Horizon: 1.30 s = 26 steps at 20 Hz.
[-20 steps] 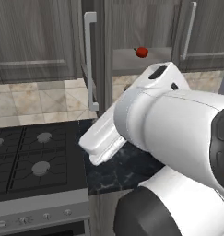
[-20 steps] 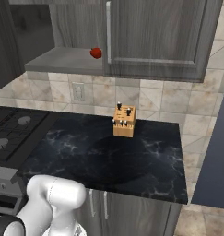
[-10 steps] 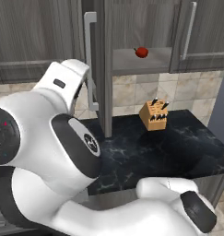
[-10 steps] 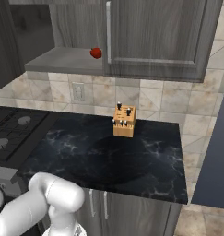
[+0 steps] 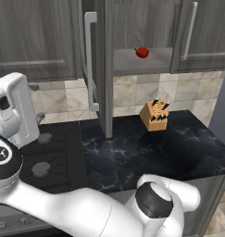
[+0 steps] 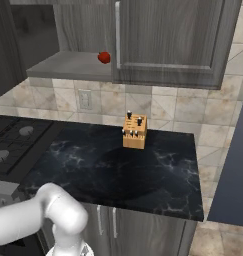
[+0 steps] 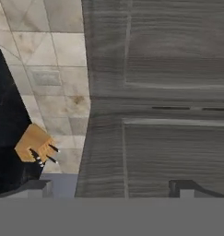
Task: Pick the bell pepper from the counter and place it in the cabinet. Then close the cabinet.
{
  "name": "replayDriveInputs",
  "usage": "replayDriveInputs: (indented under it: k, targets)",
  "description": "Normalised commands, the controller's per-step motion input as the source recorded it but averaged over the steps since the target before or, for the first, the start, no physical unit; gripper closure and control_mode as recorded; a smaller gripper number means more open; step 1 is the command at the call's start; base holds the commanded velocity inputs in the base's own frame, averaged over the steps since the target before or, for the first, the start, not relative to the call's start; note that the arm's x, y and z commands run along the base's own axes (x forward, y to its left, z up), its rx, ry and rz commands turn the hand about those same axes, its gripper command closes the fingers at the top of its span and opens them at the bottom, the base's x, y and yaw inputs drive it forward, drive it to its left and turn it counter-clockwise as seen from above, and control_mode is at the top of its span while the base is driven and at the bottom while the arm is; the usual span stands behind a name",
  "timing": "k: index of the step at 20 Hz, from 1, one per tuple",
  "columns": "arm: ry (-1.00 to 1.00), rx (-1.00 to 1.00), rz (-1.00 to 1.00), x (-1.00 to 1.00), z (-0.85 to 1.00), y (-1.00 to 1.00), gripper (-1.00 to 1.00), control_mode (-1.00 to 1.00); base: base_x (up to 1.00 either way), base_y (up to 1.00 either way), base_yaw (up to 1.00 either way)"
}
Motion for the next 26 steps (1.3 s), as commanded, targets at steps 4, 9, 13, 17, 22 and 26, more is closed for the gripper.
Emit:
replayDriveInputs:
  k: [4, 9, 13, 17, 22, 26]
  targets:
    - [0.00, -0.32, -0.22, 0.59, 0.05, 0.05, -1.00, -1.00, 0.00, 0.00, 0.00]
    - [-0.01, -0.21, -0.11, 0.08, 0.19, -0.41, -1.00, -1.00, 0.00, 0.00, 0.00]
    - [0.00, -0.10, -0.01, -0.07, 0.20, -0.93, -1.00, -1.00, 0.00, 0.00, 0.00]
    - [0.08, -0.01, 0.00, 0.02, 0.07, -1.00, -1.00, -1.00, 0.00, 0.00, 0.00]
    - [0.10, 0.00, 0.00, 0.15, 0.00, -1.00, -1.00, -1.00, 0.00, 0.00, 0.00]
    - [0.03, 0.00, 0.00, -0.03, 0.04, -1.00, -1.00, -1.00, 0.00, 0.00, 0.00]
